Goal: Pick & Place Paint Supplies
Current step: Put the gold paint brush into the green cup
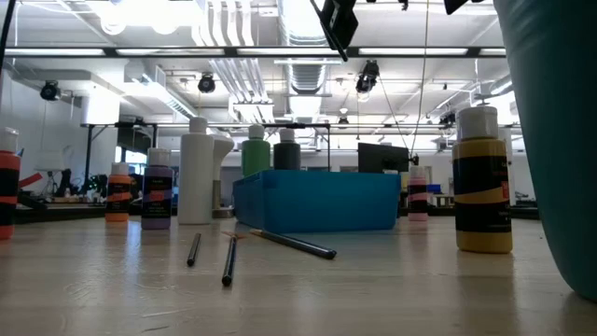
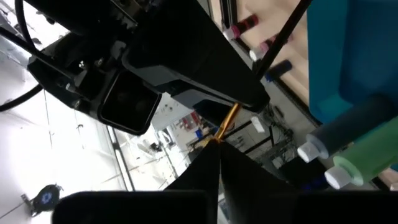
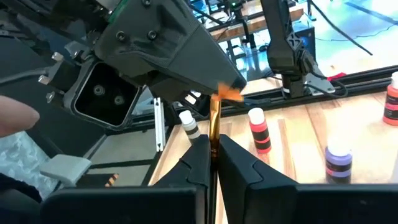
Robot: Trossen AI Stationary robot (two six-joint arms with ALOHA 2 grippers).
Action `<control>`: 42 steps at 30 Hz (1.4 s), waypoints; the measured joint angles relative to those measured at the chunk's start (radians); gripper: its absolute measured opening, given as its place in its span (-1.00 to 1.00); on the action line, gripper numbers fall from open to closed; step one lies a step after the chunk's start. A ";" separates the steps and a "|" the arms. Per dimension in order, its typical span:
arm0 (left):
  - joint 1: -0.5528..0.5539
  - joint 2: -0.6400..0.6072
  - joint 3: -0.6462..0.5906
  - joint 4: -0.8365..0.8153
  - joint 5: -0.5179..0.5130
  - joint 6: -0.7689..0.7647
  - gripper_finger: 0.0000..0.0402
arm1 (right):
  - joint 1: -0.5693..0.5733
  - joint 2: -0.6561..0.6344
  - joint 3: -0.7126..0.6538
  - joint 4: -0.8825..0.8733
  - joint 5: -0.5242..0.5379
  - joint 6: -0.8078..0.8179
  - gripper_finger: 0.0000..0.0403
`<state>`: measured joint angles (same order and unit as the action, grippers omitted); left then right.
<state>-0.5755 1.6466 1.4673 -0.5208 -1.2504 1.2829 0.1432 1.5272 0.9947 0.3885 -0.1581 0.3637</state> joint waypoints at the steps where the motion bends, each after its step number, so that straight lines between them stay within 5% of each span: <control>1: 0.000 0.000 0.000 0.004 0.003 -0.002 -0.88 | 0.001 0.000 0.000 -0.001 0.000 0.000 -0.94; 10: -0.002 0.000 0.000 0.008 0.060 -0.034 -0.49 | 0.000 -0.005 0.000 -0.018 0.000 0.010 -0.95; 14: -0.007 -0.001 0.000 0.007 -0.052 -0.147 -0.29 | 0.009 -0.026 0.000 -0.097 0.000 0.018 -0.95; 19: -0.011 -0.036 0.000 -0.032 -0.109 -0.407 -0.14 | 0.055 -0.070 0.000 -0.191 0.060 -0.015 -0.95; 26: -0.008 -0.110 -0.004 -0.267 0.015 -0.947 -0.13 | 0.186 -0.154 -0.001 -0.229 0.304 -0.118 -0.95; 31: 0.004 -0.151 -0.078 -0.279 0.047 -1.206 -0.13 | 0.299 -0.200 -0.002 -0.172 0.503 -0.209 -0.95; 38: 0.009 -0.228 -0.314 0.040 0.078 -1.301 -0.13 | 0.472 -0.200 -0.002 -0.082 0.766 -0.285 -0.95; 42: 0.029 -0.291 -0.499 0.415 0.261 -1.244 -0.13 | 0.554 -0.167 -0.002 -0.064 0.851 -0.265 -0.95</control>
<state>-0.5460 1.3558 0.9678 -0.1054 -0.9892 0.0387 0.6970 1.3604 0.9924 0.3240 0.6932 0.0985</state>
